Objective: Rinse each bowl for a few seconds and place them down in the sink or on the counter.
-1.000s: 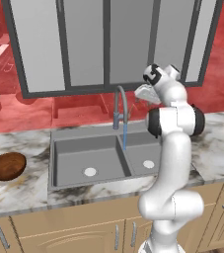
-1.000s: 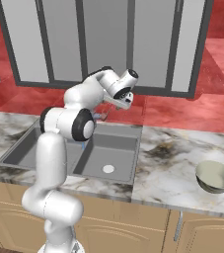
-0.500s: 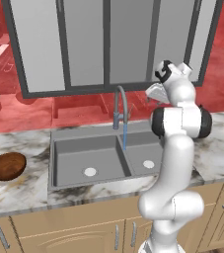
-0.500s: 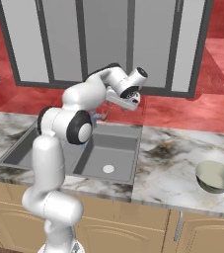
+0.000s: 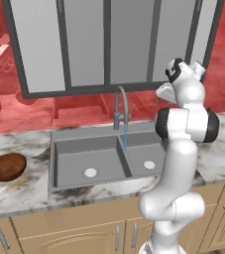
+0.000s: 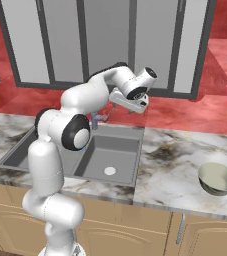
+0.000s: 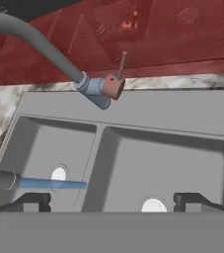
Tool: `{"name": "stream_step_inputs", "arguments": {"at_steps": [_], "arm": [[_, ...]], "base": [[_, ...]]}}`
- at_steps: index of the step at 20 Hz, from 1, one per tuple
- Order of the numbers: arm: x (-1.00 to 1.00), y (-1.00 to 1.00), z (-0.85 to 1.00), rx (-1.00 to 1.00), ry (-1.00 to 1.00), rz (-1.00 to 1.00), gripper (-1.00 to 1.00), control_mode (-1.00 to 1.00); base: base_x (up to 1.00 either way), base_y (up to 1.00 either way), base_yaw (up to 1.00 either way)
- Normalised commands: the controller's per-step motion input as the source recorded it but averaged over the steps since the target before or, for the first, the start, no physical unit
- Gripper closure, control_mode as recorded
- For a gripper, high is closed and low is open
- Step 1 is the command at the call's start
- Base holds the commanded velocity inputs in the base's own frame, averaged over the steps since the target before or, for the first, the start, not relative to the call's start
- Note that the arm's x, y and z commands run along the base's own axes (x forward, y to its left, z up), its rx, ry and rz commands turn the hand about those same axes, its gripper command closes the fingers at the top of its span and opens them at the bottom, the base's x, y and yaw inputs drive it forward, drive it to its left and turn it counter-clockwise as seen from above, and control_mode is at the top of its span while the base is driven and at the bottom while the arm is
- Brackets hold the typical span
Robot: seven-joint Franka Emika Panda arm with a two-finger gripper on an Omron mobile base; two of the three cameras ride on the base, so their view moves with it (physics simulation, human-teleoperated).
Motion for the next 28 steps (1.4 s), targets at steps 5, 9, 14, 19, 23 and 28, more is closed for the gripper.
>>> {"name": "stream_step_inputs", "arguments": {"at_steps": [5, 9, 14, 19, 23, 28], "arm": [[-0.19, -0.23, 0.11, -0.01, 0.01, -0.11, -1.00, -1.00], [-0.15, -0.21, 0.11, 0.00, 0.03, -0.12, -1.00, -1.00], [-0.11, -0.25, 0.08, -0.03, 0.05, -0.11, -1.00, -1.00], [-0.13, -0.18, 0.10, -0.08, 0.06, -0.08, -1.00, -1.00], [-0.15, -0.21, 0.08, -0.09, 0.07, -0.05, -1.00, -1.00], [-0.14, -0.24, 0.05, -0.09, 0.07, -0.03, -1.00, -1.00]], "base": [[0.00, 0.00, 0.00], [0.00, 0.00, 0.00], [0.00, 0.00, 0.00], [0.00, 0.00, 0.00], [0.00, 0.00, 0.00], [0.00, 0.00, 0.00]]}}
